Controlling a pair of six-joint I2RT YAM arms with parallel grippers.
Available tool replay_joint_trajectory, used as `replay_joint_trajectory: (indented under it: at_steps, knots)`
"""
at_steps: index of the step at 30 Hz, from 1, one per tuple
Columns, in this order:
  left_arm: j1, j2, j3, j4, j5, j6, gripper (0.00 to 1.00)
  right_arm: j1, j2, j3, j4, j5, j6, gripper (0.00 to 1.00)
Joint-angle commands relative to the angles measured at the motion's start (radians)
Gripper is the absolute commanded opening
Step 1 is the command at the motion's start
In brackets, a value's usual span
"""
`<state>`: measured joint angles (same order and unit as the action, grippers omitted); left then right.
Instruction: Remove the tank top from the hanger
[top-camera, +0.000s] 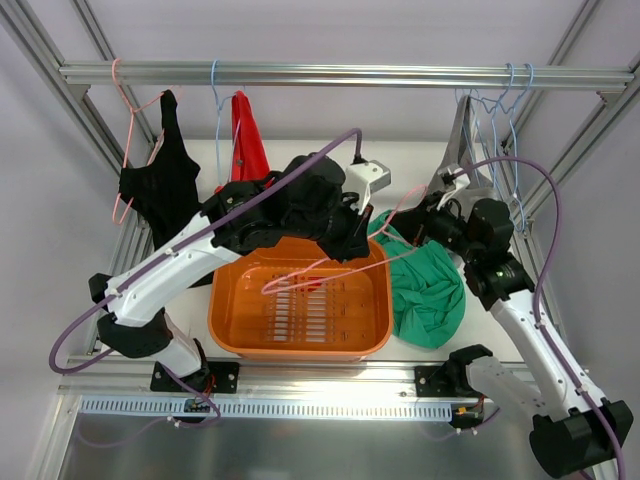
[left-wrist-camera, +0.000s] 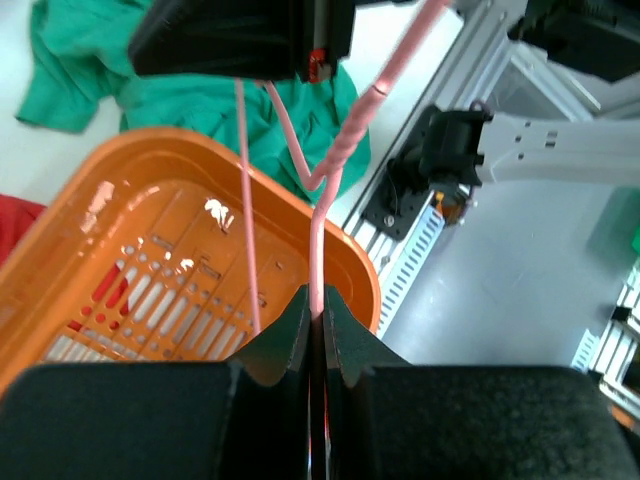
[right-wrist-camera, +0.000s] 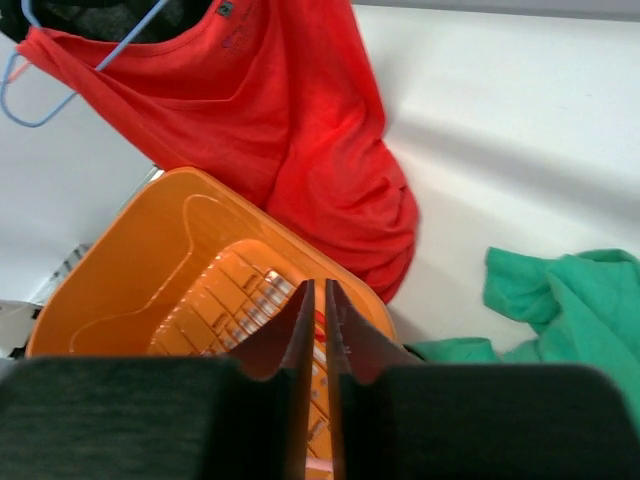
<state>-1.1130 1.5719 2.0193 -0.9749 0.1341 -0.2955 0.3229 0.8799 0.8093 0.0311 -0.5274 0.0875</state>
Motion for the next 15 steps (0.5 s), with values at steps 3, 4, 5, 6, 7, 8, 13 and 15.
replay_joint_trajectory:
  at_steps: [3,4,5,6,7,8,13,15]
  knots:
    - [-0.004,-0.05,0.041,0.1,-0.161,0.004,0.0,-0.005,-0.048,0.166,-0.171,0.154,-0.037,0.16]
    - [-0.004,-0.052,0.039,0.104,-0.181,0.004,0.0,-0.013,-0.05,0.207,-0.23,0.193,-0.06,0.23]
    - [-0.004,-0.059,0.038,0.105,-0.201,0.004,0.0,-0.036,-0.047,0.302,-0.285,0.284,-0.068,0.4]
    - [-0.004,-0.064,0.035,0.108,-0.226,0.004,0.0,-0.05,-0.047,0.35,-0.391,0.331,-0.074,0.68]
    - [-0.004,-0.067,0.029,0.113,-0.276,0.006,0.0,-0.08,-0.041,0.394,-0.436,0.369,-0.08,0.73]
    - [-0.004,-0.075,0.022,0.116,-0.304,0.006,0.0,-0.094,-0.042,0.475,-0.471,0.427,-0.08,0.79]
    - [-0.002,-0.059,0.027,0.148,-0.506,0.013,0.0,-0.119,-0.045,0.658,-0.658,0.469,-0.178,0.94]
    - [-0.004,-0.04,0.071,0.157,-0.559,0.019,0.0,-0.119,-0.058,0.692,-0.715,0.455,-0.187,0.98]
